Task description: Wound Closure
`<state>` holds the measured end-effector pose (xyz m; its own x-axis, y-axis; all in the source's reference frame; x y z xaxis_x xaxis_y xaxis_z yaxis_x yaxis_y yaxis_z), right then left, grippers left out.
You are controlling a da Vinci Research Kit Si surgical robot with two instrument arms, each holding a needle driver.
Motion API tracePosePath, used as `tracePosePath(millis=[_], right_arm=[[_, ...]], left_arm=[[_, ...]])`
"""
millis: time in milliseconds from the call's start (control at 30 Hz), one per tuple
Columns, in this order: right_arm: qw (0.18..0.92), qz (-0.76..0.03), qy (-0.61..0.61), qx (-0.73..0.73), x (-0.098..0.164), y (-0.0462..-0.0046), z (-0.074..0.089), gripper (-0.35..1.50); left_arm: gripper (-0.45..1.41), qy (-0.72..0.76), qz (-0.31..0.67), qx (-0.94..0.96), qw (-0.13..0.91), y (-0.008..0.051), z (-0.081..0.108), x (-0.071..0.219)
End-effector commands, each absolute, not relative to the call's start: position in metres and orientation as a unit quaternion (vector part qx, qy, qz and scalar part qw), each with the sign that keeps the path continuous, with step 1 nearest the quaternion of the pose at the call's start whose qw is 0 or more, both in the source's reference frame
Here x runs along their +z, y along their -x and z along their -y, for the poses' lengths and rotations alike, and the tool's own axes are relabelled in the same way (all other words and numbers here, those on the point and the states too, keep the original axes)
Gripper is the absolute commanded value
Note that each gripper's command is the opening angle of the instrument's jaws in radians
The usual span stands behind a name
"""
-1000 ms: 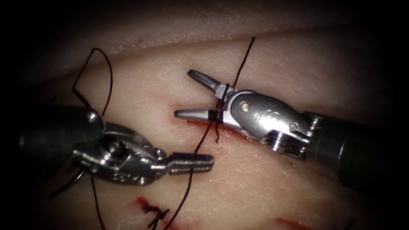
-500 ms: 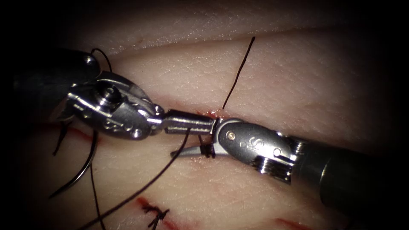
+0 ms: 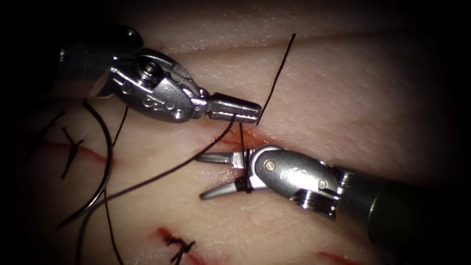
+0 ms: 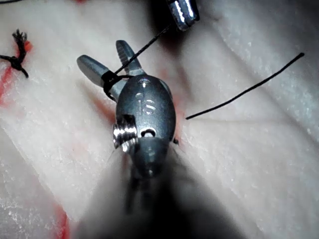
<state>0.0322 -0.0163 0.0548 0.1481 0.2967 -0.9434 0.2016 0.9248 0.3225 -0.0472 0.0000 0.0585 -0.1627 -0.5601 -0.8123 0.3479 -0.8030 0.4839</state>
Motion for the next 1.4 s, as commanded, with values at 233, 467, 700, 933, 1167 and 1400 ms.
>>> tracePosePath(millis=[233, 467, 700, 933, 1167, 1400], right_arm=[[0.706, -0.675, -0.21, 0.025, 0.0547, -0.0326, 0.0168, 0.52], [0.669, -0.711, -0.212, 0.052, 0.0543, -0.0321, 0.0167, 0.86], [0.635, -0.741, -0.197, 0.091, 0.054, -0.031, 0.0156, 0.94], [0.625, -0.75, -0.175, 0.128, 0.0539, -0.0302, 0.014, 0.93], [0.612, -0.754, -0.133, 0.199, 0.0549, -0.0279, 0.0111, 0.89], [0.627, -0.735, -0.095, 0.24, 0.0558, -0.0262, 0.0097, 0.84]], left_arm=[[-0.45, -0.573, 0.079, -0.763, 0.289, 0.0471, -0.0011, 0.0629], [-0.45, -0.572, 0.076, -0.769, 0.276, 0.0462, -0.0002, 0.0654], [-0.45, -0.575, 0.083, -0.767, 0.271, 0.045, 0.0016, 0.066], [-0.45, -0.572, 0.092, -0.769, 0.271, 0.0442, 0.0031, 0.066], [-0.45, -0.564, 0.098, -0.775, 0.268, 0.044, 0.0064, 0.0672], [-0.45, -0.558, 0.101, -0.781, 0.263, 0.0449, 0.0077, 0.0678]])
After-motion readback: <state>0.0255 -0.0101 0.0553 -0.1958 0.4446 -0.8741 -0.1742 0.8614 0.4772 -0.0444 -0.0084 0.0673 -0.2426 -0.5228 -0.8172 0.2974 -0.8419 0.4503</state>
